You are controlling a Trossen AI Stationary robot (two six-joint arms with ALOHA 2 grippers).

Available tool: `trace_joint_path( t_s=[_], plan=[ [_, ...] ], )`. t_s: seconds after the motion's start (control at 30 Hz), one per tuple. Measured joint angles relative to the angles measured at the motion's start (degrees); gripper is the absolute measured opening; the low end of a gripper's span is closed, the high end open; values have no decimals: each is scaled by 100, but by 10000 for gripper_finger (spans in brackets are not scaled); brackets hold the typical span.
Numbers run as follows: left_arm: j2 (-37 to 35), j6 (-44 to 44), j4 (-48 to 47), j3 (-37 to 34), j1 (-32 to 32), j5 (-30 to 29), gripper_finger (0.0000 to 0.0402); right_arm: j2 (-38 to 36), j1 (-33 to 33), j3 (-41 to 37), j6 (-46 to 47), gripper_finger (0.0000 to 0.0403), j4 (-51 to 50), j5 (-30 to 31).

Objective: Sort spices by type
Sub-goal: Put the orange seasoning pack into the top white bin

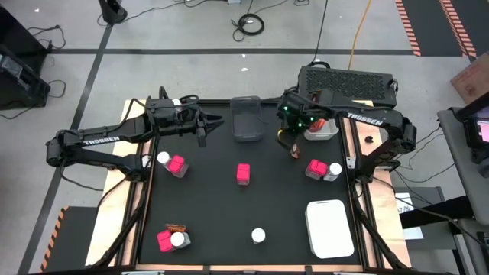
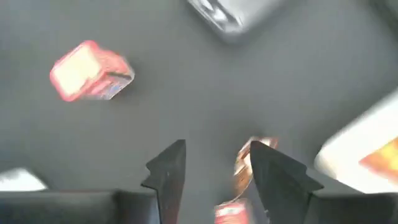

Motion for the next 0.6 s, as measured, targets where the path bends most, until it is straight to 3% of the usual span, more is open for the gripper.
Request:
trace_joint_path(
  t_s=[0.33,0.43,0.6],
  plan=[
    [0,-2,-4,0,0,0,119,-2,49,157,-7810,183,-794,-6],
    [0,-4,-4,0,0,2,119,10,48,68,-8916,183,-850,99],
    [0,-29,-9,0,0,5,119,1,89,10,-9381,183,-865,316]
  ],
)
